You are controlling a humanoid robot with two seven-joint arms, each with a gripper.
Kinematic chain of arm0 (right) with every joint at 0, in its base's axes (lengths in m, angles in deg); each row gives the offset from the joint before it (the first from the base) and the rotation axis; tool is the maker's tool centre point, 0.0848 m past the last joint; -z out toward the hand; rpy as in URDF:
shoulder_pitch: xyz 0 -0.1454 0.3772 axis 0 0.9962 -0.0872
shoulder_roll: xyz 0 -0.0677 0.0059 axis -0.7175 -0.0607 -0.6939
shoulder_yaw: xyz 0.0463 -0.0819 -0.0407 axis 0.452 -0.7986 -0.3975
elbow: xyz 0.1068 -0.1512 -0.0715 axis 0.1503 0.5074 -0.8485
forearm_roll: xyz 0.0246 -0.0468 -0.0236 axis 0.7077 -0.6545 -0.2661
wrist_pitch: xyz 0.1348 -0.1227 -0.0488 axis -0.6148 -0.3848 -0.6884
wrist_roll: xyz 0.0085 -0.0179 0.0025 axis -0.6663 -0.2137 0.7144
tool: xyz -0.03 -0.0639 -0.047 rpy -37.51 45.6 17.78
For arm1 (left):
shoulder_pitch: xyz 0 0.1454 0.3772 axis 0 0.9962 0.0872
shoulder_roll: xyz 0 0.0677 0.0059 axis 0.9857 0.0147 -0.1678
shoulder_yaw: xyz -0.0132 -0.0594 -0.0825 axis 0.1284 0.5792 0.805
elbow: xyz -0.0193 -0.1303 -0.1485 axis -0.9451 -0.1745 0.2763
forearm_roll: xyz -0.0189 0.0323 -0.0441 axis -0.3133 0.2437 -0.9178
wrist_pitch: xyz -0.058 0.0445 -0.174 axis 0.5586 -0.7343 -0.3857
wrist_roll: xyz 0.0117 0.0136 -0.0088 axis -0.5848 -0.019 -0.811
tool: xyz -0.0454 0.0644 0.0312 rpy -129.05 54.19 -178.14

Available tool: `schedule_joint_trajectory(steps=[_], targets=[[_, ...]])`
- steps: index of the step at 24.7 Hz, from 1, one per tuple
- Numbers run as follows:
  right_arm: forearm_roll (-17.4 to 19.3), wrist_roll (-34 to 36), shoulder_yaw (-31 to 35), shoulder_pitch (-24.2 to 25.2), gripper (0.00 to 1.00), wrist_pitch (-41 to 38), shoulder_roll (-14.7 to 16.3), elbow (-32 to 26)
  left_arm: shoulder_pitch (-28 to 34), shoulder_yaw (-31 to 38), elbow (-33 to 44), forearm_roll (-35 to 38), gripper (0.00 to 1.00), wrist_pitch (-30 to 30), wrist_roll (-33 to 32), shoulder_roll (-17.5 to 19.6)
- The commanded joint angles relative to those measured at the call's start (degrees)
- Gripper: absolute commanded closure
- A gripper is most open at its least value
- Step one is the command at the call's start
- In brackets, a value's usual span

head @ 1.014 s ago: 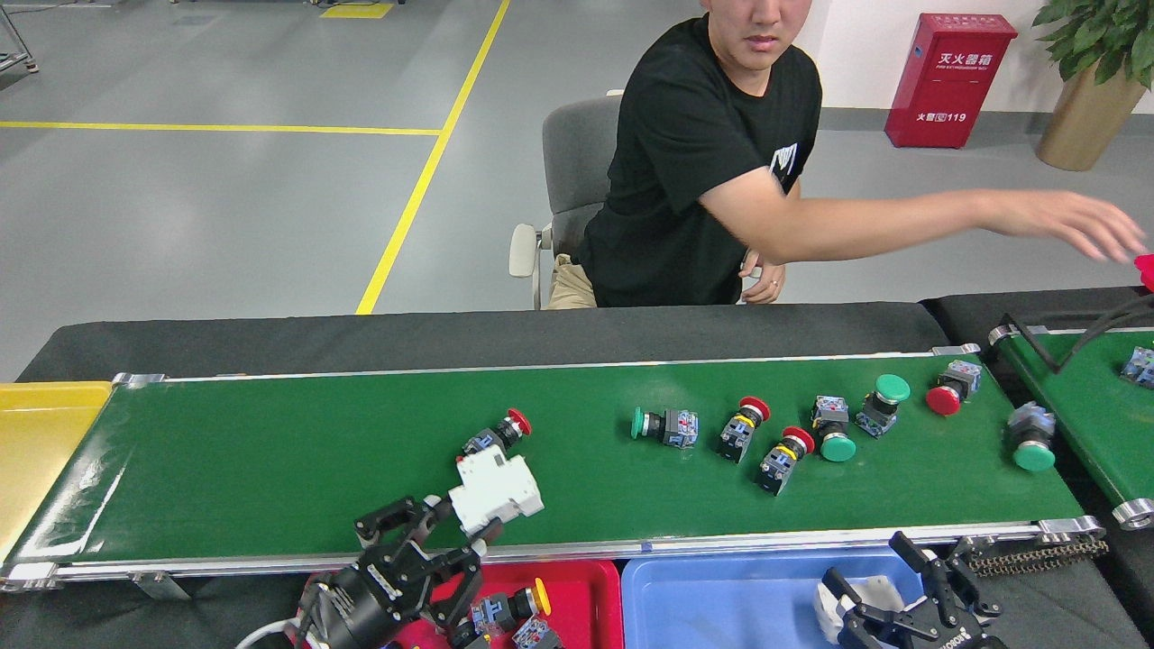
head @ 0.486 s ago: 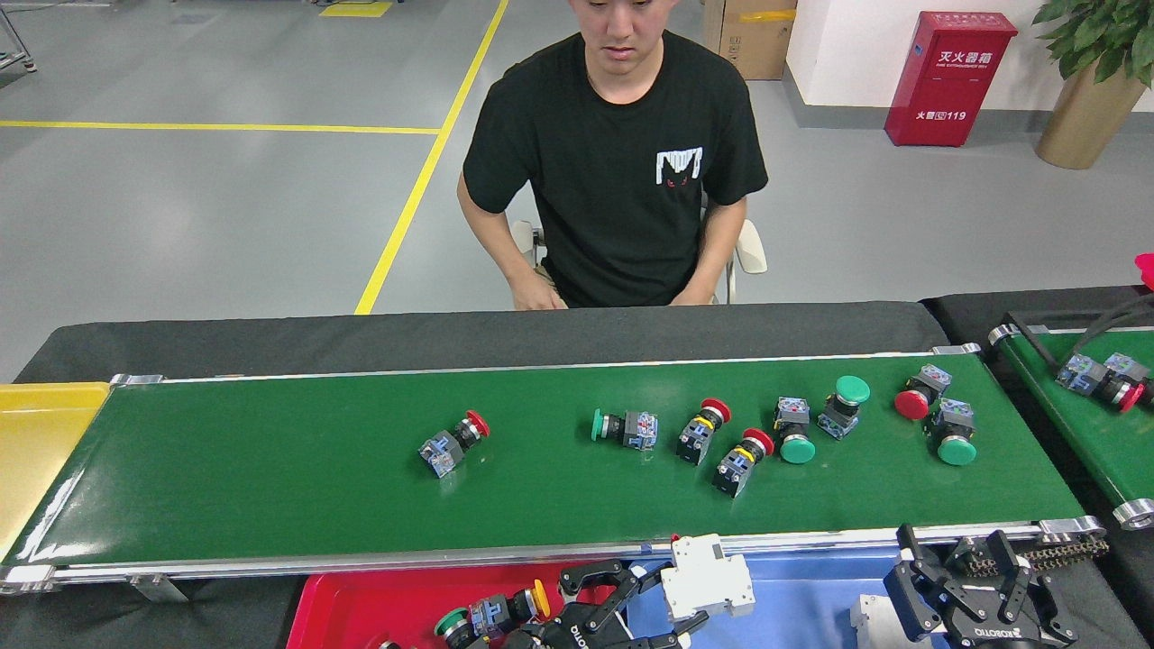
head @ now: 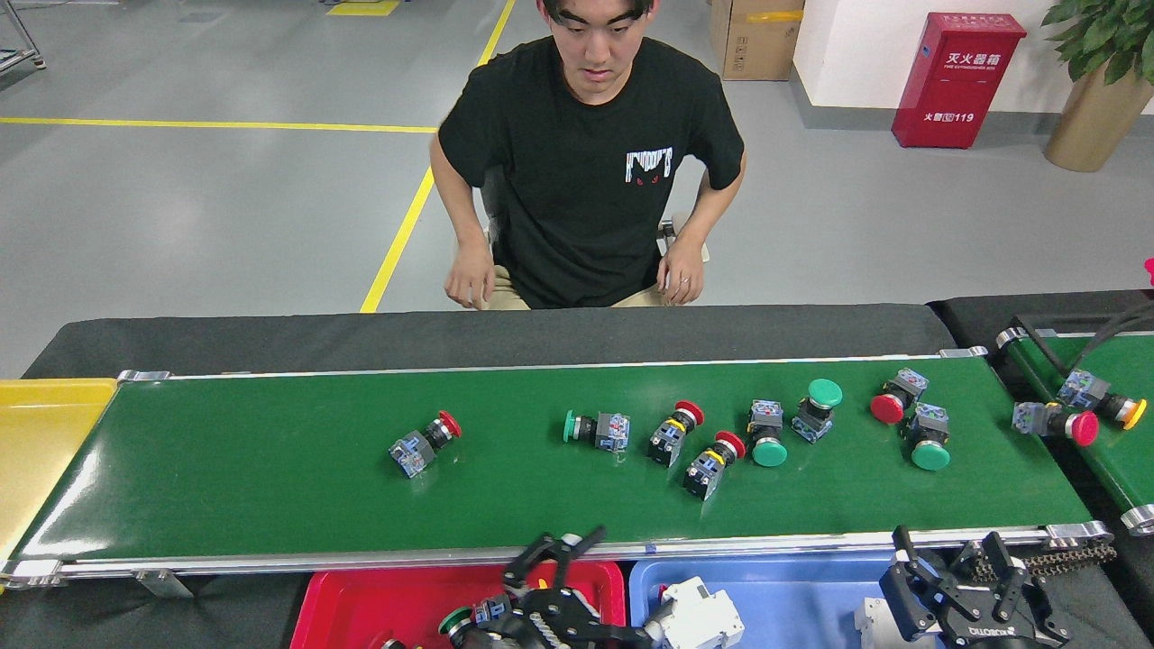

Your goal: Pick switch part from conveyor to tray

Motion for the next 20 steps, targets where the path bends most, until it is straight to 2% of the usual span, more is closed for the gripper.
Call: schedule_joint_trajectory(steps=[1,4,7,10,13,15,18,20], targets=[[-1.9,-0.3,-2.5,-2.1,0.03,0.4,-0.4,-0.8,1.5,9.4,0.6,-0.9,0.00,-0.4,4.6,1.6],[-6.7,-2.0,-7.2,-5.2,0.03,3.9,-3.7,-0.2,4.6,21.8,-3.6,-5.6,0.00,-6.4,5.3,6.2],[-9.1,-4.0,-11.9,-9.7,0.03,8.3,-5.4,3.7,4.5,25.8,-6.8,-9.6,0.00,-8.7,5.2,7.7],[-9.2,-4.7,-15.6,-14.6,0.03,13.5,-6.0,7.6,3.5,25.8,-7.6,-9.7,0.00,-8.6,5.2,8.6],[-9.1,-5.0,-17.6,-18.2,0.02,15.0,-6.4,11.7,-0.9,25.3,-9.1,-9.3,0.00,-8.7,5.2,10.0],[-9.1,-5.0,-17.9,-20.3,0.02,15.0,-7.9,15.1,-5.5,23.4,-13.9,-9.3,0.00,-9.1,5.0,13.5],[-9.2,-5.0,-17.9,-23.7,0.02,15.1,-9.5,19.7,-12.4,15.0,-21.1,-9.9,0.00,-9.1,5.1,20.0],[-9.1,-5.0,-18.1,-25.6,0.02,15.1,-10.2,22.1,-15.7,11.6,-25.6,-10.0,0.00,-9.1,5.2,22.5]])
